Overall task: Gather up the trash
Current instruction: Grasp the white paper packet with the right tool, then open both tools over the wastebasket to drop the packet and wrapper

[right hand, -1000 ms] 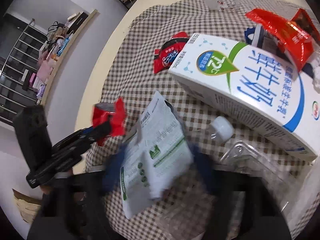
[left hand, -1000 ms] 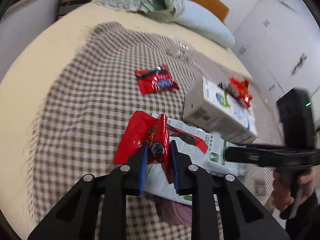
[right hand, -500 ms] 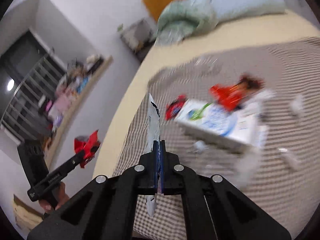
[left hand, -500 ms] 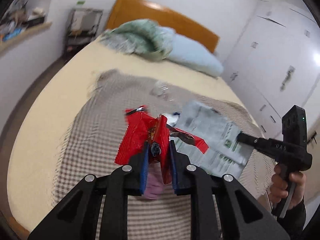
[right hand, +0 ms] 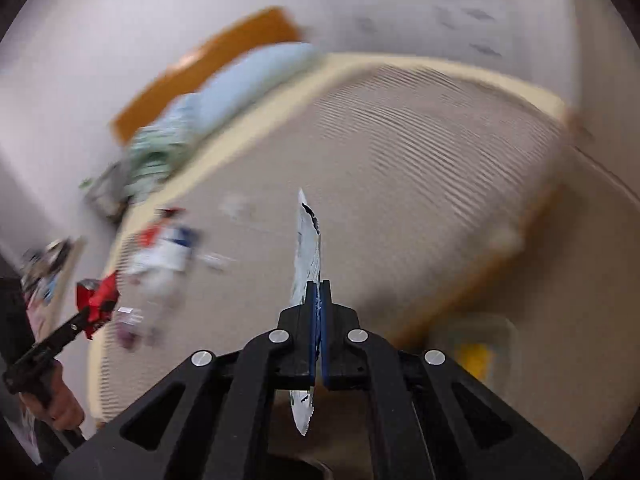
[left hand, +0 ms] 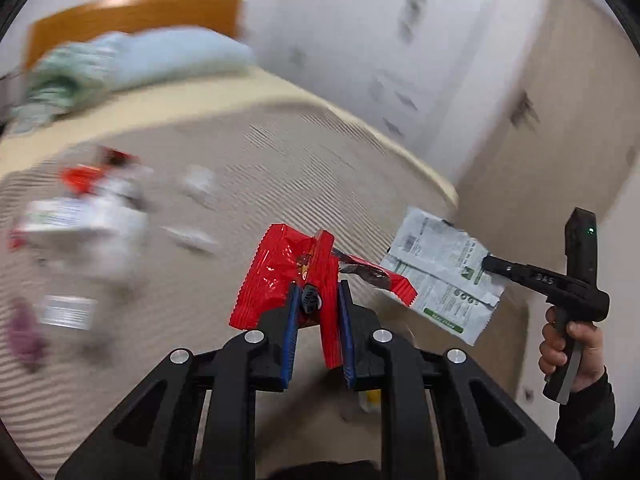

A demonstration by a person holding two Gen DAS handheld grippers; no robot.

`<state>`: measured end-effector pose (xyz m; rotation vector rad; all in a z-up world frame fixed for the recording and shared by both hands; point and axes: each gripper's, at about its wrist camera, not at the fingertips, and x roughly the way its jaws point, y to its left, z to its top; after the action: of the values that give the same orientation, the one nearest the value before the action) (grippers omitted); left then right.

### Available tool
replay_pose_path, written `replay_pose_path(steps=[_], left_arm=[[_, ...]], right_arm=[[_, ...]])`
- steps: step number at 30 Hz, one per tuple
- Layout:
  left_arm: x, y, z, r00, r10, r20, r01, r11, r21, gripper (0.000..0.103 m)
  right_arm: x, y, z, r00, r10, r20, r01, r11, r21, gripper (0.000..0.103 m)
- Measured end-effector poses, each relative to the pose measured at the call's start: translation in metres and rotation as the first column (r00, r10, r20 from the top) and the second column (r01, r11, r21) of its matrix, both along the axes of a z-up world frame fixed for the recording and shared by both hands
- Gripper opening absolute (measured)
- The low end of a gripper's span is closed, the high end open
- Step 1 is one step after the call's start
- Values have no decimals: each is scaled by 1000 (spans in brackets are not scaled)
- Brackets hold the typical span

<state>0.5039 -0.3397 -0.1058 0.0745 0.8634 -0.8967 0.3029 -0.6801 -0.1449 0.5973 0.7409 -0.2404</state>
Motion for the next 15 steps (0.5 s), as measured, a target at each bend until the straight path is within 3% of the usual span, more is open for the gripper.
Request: replay_pose_path(steps=[2,7,9,11,13,15], left_arm=[[-29,-64,-37,992,-114,-46,117,990,80,16],[-74,-155,-121,964,-199,-179,235,948,213,16],[-85,-183,-159,954,-190,-233,259,913,316,16],[-94,-199,-176,952,-197,-235,280,872,401,16],[-96,-208,-181,952,-213,-220,289,863,415,16],[-97,-217,-190,957,-209,-203,281,845,454,16]], right_arm=[[-39,-28,-46,993,-76,-89,78,997,24,2],[-98,-67,-150,935,-210,-287,230,972,40,2],[-102,-81,-193,911,-224,-348,256,966,49,2],[-95,-88,-229,890,-227,-395,265,963,43,2],[-83,-95,-261,877,-237,-417,276,961,34,2],[-73,-97,-279,883,-265,-387,300,954,31,2]])
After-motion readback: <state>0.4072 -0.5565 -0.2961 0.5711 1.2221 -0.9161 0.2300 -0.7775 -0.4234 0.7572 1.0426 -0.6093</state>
